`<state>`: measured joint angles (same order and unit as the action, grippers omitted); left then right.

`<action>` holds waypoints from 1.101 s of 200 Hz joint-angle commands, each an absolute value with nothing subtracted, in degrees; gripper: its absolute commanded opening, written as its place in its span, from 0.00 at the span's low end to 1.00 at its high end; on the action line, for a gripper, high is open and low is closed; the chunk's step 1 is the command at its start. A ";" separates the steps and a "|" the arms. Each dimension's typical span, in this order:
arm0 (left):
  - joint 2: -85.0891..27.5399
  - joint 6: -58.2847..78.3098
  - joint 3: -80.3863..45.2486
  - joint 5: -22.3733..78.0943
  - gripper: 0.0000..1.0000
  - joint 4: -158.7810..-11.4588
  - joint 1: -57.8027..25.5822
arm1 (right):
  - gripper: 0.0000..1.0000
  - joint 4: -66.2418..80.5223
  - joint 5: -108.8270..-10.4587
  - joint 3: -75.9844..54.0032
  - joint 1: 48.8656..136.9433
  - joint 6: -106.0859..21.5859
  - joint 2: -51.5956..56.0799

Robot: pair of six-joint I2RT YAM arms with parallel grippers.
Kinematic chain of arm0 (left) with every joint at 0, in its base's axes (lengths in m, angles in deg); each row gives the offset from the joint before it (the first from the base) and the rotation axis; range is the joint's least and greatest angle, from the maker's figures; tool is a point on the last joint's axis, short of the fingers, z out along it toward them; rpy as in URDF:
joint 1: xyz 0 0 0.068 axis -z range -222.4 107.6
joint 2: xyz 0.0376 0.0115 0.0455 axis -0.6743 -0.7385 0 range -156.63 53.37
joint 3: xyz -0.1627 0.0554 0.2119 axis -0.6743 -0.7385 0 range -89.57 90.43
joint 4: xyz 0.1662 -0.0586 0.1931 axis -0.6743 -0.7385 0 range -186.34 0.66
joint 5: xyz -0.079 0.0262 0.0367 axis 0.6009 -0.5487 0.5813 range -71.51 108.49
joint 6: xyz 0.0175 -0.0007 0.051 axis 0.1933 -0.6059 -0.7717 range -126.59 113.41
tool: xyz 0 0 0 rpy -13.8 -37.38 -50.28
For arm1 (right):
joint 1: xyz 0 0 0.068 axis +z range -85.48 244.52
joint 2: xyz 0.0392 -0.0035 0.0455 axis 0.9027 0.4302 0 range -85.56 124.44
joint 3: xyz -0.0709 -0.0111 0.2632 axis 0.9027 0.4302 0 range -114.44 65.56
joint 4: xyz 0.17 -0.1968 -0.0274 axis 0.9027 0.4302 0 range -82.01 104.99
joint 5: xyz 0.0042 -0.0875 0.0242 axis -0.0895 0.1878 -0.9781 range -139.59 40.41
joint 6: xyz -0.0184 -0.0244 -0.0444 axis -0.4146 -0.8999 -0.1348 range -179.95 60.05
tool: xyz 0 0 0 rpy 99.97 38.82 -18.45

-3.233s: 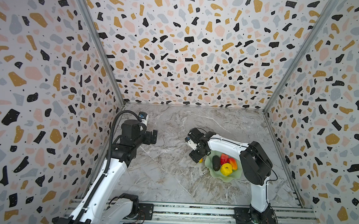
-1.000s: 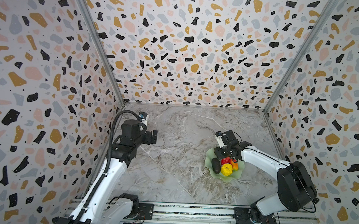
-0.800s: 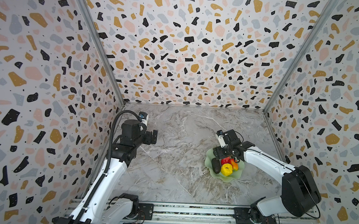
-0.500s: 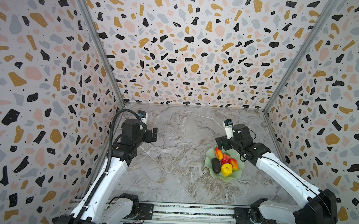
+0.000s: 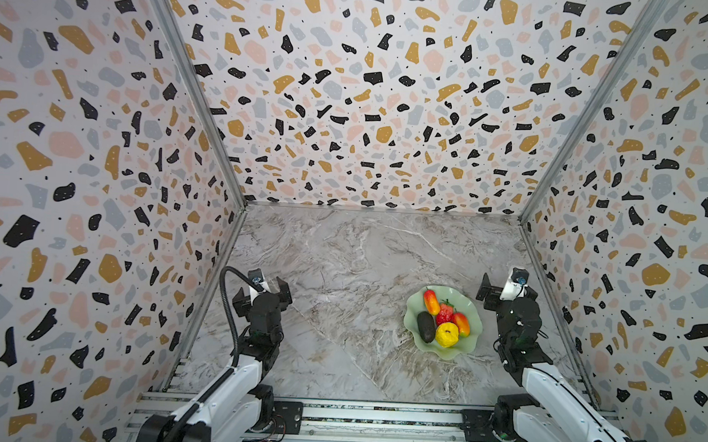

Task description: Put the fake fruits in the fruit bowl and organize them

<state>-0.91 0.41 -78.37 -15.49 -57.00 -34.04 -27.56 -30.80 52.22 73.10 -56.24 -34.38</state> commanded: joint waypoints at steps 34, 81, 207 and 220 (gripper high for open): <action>-7.28 -1.15 -80.33 -21.01 1.00 -35.10 -34.21 | 0.99 -37.24 -23.31 54.14 72.87 -53.25 -26.04; -15.58 -1.54 -82.48 -15.14 0.99 -26.36 -34.52 | 0.99 -50.88 -26.87 58.98 72.87 -54.67 -20.35; -26.70 -2.75 -80.87 -13.14 1.00 -19.36 -34.49 | 0.99 -53.62 -32.72 48.84 70.50 -56.70 -1.80; -26.59 -2.76 -80.87 -13.07 1.00 -19.46 -34.49 | 0.99 -53.60 -32.65 48.95 70.66 -56.88 -2.02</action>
